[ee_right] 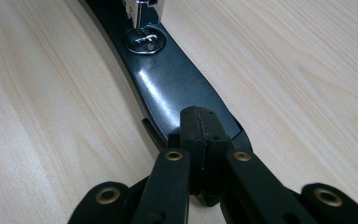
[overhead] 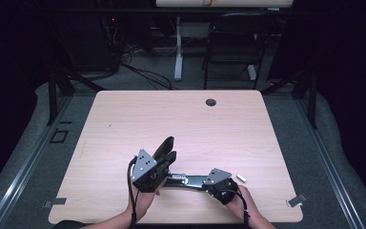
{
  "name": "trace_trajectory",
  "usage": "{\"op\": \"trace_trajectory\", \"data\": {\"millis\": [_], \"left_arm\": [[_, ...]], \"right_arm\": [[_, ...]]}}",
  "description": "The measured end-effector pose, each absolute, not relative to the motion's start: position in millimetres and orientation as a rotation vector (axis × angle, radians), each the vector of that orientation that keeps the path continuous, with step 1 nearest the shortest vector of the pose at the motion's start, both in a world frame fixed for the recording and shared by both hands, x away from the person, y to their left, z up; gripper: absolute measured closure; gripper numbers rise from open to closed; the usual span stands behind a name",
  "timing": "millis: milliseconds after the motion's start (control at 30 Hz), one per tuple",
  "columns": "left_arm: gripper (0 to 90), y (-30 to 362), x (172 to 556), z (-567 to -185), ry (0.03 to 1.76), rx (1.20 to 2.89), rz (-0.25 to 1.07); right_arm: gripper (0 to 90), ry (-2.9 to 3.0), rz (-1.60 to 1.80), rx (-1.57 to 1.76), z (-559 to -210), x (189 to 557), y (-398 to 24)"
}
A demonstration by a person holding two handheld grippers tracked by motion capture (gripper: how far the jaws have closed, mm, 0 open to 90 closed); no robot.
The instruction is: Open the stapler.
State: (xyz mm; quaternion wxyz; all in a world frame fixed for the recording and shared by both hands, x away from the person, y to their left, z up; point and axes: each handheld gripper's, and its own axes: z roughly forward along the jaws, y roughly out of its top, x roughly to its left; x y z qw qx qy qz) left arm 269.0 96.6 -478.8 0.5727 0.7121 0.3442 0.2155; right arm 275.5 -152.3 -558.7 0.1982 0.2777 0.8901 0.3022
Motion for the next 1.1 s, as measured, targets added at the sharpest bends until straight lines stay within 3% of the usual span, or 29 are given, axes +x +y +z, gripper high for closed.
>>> {"op": "trace_trajectory", "data": {"millis": [1100], "left_arm": [[89.7,124.6,261.0,-470.2,0.785,1.72,0.583]], "right_arm": [[90.0,2.497,0.844,0.772,-560.0,275.5,-151.1]]}}
